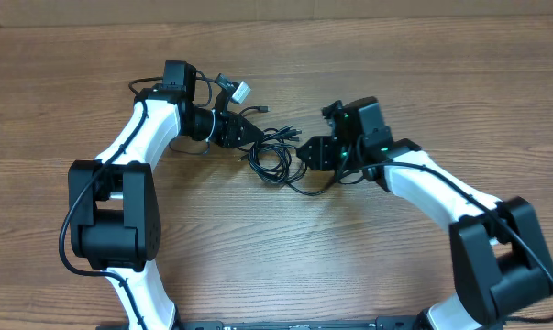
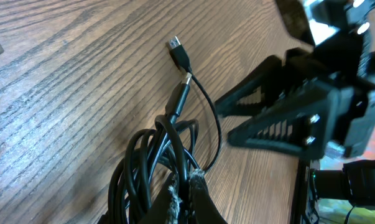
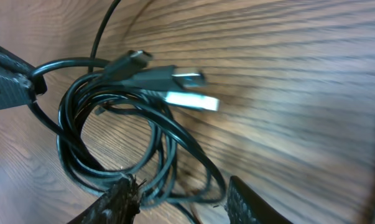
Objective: Untangle cables
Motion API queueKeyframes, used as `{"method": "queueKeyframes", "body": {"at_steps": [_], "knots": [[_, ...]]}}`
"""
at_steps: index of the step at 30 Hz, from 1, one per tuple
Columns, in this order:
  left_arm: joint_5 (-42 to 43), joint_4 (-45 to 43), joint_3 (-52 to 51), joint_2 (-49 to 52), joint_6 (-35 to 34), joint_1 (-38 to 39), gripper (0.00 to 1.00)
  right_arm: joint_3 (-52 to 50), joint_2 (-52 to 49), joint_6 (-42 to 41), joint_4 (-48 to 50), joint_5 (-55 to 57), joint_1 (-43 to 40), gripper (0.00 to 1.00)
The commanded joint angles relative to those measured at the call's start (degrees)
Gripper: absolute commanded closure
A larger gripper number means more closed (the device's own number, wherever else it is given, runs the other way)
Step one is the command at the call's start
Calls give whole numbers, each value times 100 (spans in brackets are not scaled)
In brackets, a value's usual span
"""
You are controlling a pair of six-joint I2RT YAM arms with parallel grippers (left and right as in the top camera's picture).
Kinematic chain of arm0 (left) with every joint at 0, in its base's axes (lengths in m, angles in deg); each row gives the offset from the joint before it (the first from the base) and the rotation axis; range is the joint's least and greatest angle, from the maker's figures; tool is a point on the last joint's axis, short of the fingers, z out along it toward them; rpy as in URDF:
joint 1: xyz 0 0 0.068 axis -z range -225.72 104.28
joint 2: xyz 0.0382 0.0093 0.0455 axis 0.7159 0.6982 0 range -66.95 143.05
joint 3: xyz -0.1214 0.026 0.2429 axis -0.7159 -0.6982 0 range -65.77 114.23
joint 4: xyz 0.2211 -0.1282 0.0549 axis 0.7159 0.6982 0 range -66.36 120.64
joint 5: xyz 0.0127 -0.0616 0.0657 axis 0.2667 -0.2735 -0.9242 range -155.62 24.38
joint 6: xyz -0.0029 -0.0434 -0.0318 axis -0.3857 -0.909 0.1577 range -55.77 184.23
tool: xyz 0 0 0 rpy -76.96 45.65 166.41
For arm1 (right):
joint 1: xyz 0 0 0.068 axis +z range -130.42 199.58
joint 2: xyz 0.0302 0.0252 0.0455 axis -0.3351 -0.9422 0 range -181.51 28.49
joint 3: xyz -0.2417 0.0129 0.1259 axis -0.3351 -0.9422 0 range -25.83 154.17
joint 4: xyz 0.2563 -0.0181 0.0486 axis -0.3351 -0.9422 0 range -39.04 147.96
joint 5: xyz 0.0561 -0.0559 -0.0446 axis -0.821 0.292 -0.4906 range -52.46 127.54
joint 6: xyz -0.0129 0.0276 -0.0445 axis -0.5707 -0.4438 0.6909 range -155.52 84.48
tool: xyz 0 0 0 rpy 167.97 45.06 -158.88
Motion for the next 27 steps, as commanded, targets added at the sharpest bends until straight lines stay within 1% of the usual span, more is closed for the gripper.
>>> {"method": "queueKeyframes", "body": {"at_steps": [1, 5, 11, 15, 18, 27], "knots": [[251, 11, 85, -181, 122, 55, 96, -35, -188, 153, 282, -26, 170, 55], [251, 11, 85, -181, 122, 55, 96, -35, -273, 181, 511, -17, 260, 55], [251, 9, 85, -181, 120, 55, 96, -35, -282, 326, 612, 452, 289, 57], [254, 9, 85, -181, 122, 55, 96, -35, -282, 361, 693, 450, 289, 56], [254, 4, 85, -181, 120, 55, 96, -35, -289, 619, 761, 452, 289, 56], [254, 0, 85, -181, 120, 55, 96, -74, -330, 623, 798, 501, 337, 57]]}}
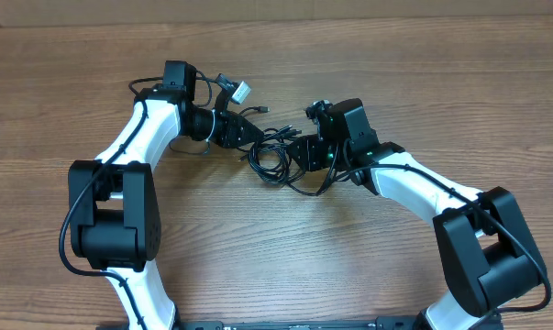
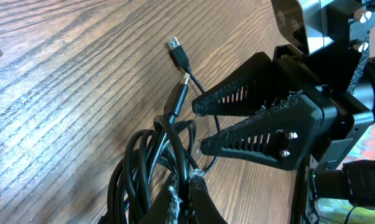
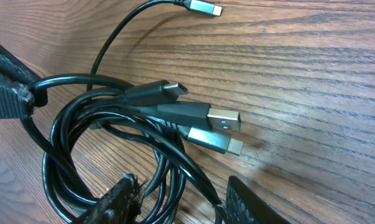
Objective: Untangle cables
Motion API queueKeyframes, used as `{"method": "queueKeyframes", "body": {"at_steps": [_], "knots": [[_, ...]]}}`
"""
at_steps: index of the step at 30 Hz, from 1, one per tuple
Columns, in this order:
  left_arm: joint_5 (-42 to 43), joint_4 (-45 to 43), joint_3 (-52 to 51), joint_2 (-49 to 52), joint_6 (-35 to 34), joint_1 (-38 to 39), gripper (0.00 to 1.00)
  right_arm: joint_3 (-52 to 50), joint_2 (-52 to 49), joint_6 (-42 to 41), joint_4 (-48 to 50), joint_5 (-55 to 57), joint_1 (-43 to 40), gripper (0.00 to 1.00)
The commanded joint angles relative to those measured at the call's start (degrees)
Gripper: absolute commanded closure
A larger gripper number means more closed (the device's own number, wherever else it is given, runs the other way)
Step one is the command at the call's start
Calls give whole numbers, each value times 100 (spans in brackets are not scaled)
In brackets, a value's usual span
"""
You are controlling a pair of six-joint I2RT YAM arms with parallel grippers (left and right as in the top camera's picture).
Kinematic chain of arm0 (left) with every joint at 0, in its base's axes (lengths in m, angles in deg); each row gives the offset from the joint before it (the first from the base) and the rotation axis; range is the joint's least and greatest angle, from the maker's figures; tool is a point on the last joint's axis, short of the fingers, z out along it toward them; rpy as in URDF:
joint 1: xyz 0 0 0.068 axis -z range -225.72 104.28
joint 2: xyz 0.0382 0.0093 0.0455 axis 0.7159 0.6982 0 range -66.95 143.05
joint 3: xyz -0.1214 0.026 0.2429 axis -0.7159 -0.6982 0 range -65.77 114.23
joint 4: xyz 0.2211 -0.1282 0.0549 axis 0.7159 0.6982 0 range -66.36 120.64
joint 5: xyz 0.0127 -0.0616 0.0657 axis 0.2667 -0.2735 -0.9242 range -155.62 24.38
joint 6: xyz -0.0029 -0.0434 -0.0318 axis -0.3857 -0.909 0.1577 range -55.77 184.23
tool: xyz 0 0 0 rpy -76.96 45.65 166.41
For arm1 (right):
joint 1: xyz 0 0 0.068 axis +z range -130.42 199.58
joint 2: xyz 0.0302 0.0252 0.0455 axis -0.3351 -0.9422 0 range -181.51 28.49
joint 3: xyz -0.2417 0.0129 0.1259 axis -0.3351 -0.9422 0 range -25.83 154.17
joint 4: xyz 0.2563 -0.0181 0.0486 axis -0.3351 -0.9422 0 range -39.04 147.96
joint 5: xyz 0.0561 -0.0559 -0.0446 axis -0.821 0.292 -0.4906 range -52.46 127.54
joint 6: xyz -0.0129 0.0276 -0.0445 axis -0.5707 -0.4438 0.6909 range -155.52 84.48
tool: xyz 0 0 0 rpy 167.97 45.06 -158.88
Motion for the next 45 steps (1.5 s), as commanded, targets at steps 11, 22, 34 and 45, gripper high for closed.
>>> {"method": "queueKeyframes", "body": {"at_steps": [11, 22, 34, 45], "knots": [[236, 7, 85, -184, 109, 55, 96, -101, -210, 44, 282, 96, 57, 63], [236, -7, 85, -181, 107, 55, 96, -105, -372, -111, 420, 31, 57, 67], [125, -98, 85, -181, -46, 26, 96, -92, -203, -308, 293, -450, 15, 96], [-179, -138, 85, -181, -240, 26, 96, -92, 603, -358, -326, -570, 17, 95]]}}
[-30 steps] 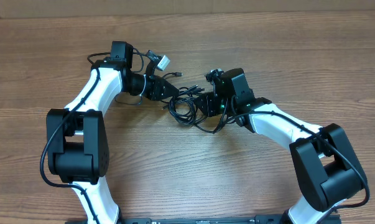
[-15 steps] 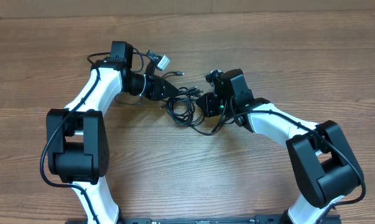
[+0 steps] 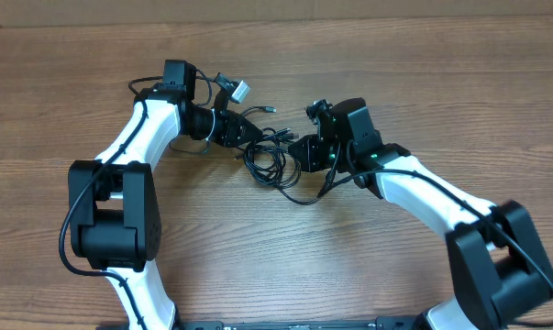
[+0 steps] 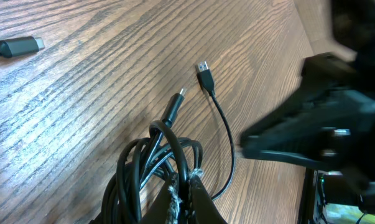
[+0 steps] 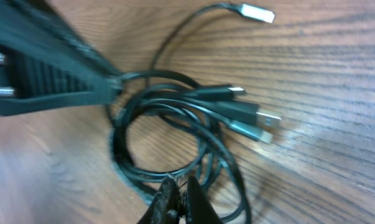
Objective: Untangle cables
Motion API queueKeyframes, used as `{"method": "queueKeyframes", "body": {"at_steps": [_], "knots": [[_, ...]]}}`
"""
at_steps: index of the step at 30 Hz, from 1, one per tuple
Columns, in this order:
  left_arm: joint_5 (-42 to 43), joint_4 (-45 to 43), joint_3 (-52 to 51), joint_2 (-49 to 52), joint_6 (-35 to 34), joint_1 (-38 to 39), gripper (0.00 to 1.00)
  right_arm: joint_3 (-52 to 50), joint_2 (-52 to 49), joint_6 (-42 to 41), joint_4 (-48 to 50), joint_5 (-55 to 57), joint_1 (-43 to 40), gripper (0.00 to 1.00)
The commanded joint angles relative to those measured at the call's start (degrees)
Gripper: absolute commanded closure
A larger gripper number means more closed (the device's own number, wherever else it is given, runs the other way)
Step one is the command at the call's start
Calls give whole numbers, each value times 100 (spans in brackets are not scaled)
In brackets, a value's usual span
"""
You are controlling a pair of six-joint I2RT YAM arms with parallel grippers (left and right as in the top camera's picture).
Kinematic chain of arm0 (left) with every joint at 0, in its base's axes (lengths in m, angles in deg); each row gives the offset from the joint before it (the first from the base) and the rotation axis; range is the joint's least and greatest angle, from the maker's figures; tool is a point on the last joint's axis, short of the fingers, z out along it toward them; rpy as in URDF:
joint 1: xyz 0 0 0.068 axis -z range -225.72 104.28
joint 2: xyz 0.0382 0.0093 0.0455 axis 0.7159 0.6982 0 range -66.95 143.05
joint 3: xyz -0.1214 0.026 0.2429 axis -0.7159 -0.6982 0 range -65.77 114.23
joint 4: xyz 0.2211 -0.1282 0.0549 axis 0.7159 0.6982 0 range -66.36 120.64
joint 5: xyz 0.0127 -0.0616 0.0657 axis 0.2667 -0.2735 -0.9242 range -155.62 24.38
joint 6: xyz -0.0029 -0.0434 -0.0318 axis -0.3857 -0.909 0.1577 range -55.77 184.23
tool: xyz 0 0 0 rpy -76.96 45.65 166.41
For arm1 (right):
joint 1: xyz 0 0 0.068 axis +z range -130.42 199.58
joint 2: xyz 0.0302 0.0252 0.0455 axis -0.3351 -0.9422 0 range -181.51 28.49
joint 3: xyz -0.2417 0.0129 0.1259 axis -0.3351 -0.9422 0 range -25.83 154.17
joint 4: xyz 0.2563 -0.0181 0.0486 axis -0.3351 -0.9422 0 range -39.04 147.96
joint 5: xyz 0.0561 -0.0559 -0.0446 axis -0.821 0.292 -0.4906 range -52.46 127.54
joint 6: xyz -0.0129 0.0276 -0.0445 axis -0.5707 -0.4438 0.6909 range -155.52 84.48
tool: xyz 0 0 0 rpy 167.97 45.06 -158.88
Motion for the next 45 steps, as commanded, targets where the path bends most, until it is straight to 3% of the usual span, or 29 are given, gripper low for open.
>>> {"method": "queueKeyframes", "body": {"at_steps": [1, 3, 10, 12, 16, 19, 24, 28, 33, 45], "knots": [[22, -17, 85, -181, -83, 28, 96, -20, 157, 122, -302, -98, -2, 92], [24, 2, 85, -181, -81, 28, 96, -20, 190, 483, -516, -114, -37, 75], [68, 9, 85, -181, -74, 44, 96, 442, 214, 1513, -1539, 173, -55, 75], [249, 127, 85, -181, 101, 122, 96, 654, 214, 1928, -2065, 555, -39, 65], [219, 260, 85, -181, 313, 350, 96, 688, 214, 2061, -2085, 723, -52, 48], [223, 260, 85, -181, 313, 409, 96, 688, 214, 2063, -1967, 726, -52, 53], [310, 234, 85, -181, 310, 420, 96, 675, 205, 2393, -1926, 726, -13, 71], [332, 192, 85, -181, 306, 420, 96, 669, 48, 2577, -2061, 750, 79, 63], [350, 195, 85, -181, 306, 420, 96, 638, -286, 2577, -1937, 1130, 315, 60], [348, 195, 85, -181, 304, 420, 96, 638, -496, 2575, -1440, 1657, 420, 61]]}}
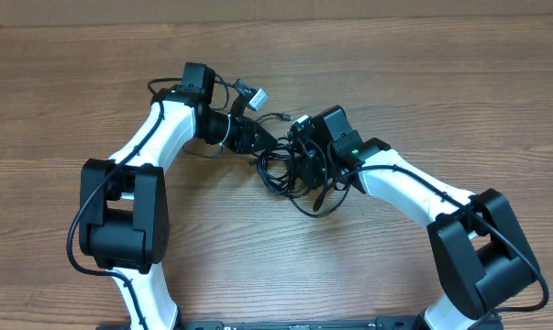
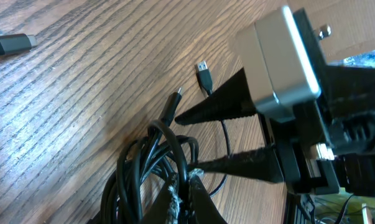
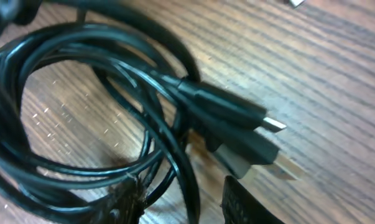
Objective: Untangle cables
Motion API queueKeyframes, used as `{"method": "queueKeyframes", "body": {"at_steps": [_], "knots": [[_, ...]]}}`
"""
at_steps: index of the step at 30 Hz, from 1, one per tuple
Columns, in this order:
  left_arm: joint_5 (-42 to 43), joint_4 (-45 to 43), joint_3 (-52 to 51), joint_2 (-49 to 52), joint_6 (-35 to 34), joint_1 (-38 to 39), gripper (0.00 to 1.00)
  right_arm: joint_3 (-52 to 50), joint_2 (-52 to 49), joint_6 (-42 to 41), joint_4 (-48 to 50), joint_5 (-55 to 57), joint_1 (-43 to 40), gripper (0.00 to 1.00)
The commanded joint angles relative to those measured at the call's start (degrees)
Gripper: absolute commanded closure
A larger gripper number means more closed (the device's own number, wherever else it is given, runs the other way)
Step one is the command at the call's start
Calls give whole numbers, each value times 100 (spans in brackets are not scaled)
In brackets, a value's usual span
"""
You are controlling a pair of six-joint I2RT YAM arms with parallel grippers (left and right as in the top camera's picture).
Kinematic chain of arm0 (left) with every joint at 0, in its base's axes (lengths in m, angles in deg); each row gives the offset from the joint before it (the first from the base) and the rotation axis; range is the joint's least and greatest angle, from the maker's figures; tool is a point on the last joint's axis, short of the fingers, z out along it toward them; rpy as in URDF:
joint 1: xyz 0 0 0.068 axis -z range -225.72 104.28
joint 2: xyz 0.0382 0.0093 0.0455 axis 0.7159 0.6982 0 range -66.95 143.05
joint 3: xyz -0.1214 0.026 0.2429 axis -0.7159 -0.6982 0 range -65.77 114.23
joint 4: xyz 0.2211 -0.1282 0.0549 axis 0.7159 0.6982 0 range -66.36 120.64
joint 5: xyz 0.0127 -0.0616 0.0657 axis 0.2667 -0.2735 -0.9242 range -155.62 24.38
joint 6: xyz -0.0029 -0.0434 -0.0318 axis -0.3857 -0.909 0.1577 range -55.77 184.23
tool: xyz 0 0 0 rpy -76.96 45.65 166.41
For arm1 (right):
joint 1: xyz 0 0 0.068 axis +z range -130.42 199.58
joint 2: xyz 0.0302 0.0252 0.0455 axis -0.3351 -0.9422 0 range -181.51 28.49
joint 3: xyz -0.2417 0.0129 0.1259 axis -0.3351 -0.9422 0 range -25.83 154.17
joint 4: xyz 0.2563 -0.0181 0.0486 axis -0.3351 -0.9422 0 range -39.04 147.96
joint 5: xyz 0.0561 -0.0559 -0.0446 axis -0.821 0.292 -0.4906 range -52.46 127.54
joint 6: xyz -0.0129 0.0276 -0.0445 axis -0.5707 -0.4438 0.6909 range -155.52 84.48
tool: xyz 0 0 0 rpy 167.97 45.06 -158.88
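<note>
A tangled coil of black cables lies mid-table. My left gripper is at its upper left edge. In the left wrist view the left gripper is shut on one black strand of the coil. My right gripper is pushed into the coil's right side. In the right wrist view the right gripper stands open with strands of the coil passing between its fingers. Several plugs stick out just ahead of it.
A loose black loop trails toward the front from the coil. One free USB plug lies beyond the coil and another grey plug farther left. A white tag sits by the left wrist. Bare wood table surrounds everything.
The right gripper was shut on a strand at the coil's edge and is now open, lower and deeper among the strands. Both grippers and the coil sit slightly farther right.
The left gripper has stayed shut on a strand throughout. The right gripper was open to the right of the coil, then open against it, then shut on a strand. Now it is open again with strands between its fingers, and the coil has shifted right.
</note>
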Motion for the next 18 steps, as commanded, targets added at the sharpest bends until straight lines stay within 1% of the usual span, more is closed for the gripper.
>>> {"method": "queueKeyframes", "body": {"at_steps": [1, 6, 8, 11, 16, 18], "knots": [[232, -20, 85, -181, 127, -22, 96, 103, -4, 39, 87, 166, 0, 61], [229, -20, 85, -181, 127, -26, 96, 101, -7, 39, 2, 234, 0, 62], [229, -20, 85, -181, 125, -26, 96, 101, -7, 39, -74, 365, 0, 65], [232, -20, 85, -181, 125, -26, 96, 101, -7, 42, -140, 487, 0, 66], [232, -20, 85, -181, 127, -26, 96, 15, -7, 39, 35, 485, 0, 72], [232, -20, 85, -181, 125, -26, 96, -79, -7, 39, 125, 481, 0, 73]]}}
